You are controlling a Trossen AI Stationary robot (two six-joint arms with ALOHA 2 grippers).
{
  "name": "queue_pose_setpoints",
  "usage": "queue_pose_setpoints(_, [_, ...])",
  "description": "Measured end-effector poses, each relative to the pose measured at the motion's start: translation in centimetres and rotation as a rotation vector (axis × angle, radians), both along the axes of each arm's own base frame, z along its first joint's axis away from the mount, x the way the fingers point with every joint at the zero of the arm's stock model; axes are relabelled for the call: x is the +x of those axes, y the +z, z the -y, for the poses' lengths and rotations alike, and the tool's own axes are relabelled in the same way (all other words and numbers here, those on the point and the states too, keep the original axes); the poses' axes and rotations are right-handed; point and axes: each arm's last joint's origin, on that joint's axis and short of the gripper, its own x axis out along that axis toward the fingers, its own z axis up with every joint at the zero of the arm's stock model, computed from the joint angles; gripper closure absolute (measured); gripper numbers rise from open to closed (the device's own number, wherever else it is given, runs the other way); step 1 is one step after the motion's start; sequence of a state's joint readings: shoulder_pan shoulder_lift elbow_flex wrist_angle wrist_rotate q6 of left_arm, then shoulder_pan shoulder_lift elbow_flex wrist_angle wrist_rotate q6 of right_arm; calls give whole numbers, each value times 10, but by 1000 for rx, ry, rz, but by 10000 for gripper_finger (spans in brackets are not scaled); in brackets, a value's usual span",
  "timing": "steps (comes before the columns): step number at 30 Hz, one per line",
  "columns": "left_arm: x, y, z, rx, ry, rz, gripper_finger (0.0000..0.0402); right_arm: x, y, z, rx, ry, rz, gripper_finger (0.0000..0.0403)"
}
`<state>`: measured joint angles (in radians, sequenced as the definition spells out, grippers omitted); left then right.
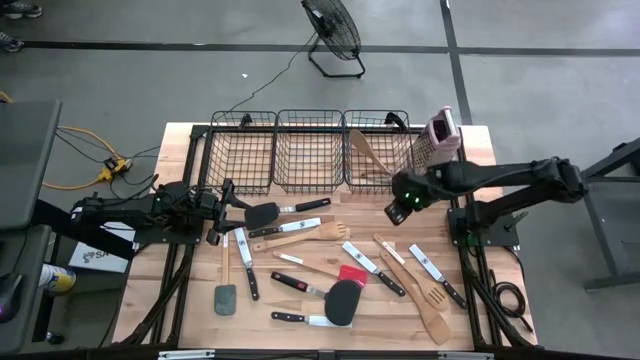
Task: Pick & Place Kitchen Items
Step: Put the brown serving spoon into the right black wire basket
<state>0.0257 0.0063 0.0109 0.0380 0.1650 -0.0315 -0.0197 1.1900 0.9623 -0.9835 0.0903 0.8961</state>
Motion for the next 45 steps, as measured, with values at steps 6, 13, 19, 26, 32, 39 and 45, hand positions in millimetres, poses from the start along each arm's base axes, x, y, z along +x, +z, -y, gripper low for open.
queue_pose_setpoints(6, [0, 0, 0, 0, 0, 0, 190, 20, -24, -21, -5, 50, -102, 282])
queue_pose_setpoints(13, [0, 0, 0, 0, 0, 0, 190, 44, -58, -38, -12, 107, -191, 282])
queue_pose_setpoints(19, [0, 0, 0, 0, 0, 0, 190, 56, -86, -44, 15, 122, -283, 264])
queue_pose_setpoints(26, [0, 0, 0, 0, 0, 0, 190, 68, -102, -49, 13, 137, -262, 202])
queue_pose_setpoints(32, [0, 0, 0, 0, 0, 0, 190, 71, -102, -49, 17, 135, -229, 184])
queue_pose_setpoints(39, [0, 0, 0, 0, 0, 0, 190, 71, -105, -50, 15, 107, -238, 204])
queue_pose_setpoints(45, [0, 0, 0, 0, 0, 0, 190, 73, -121, -57, 12, 129, -298, 216])
